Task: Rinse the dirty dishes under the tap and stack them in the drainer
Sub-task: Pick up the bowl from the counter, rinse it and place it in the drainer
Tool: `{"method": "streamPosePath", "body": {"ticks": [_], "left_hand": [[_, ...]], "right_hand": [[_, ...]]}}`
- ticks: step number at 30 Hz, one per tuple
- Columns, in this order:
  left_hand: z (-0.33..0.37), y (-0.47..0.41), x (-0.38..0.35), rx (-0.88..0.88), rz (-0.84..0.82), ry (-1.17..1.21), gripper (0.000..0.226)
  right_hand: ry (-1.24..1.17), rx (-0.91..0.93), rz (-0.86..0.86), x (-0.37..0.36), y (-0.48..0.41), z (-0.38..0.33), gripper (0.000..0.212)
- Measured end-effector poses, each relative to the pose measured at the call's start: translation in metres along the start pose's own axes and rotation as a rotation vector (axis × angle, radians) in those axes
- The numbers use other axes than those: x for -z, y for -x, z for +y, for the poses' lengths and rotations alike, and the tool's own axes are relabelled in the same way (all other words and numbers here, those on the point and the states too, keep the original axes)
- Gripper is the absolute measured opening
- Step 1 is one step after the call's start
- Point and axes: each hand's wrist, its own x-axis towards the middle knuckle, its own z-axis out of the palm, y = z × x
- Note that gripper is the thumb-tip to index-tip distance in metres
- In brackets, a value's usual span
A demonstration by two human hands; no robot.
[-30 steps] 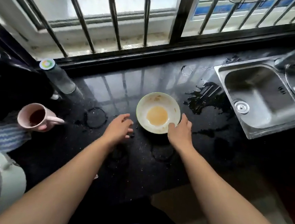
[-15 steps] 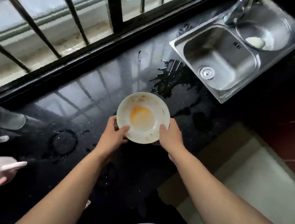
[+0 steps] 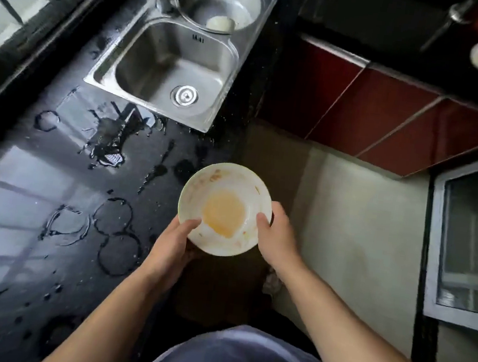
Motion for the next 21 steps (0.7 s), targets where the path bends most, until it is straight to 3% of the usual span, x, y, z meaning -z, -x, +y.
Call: {"method": "streamPosePath", "body": {"ticks": [4,11,18,21], "left_hand": [[0.003,-0.028,-0.071,0.001,-0.016,-0.027,0.035],[0.025,-0.07,-0.18,-0.001,0.097,0.0,0.043],[0.081,-0.141,-0.213,-0.051,0.223,0.09,0.043],[0.112,-0.179,-0.216,-0.049,0.258,0.151,0.031]], "right_hand": [[-0.046,0.06,0.026,0.068,-0.035,0.018,0.012],[-0.069,0.092,-0.016,0.155,-0.118,0.015,0.016],[-0.077,0.126,-0.097,0.174,-0.223,-0.031,0.017],[-0.05,0.156,-0.122,0.177,-0.267,-0.063,0.016]]}}
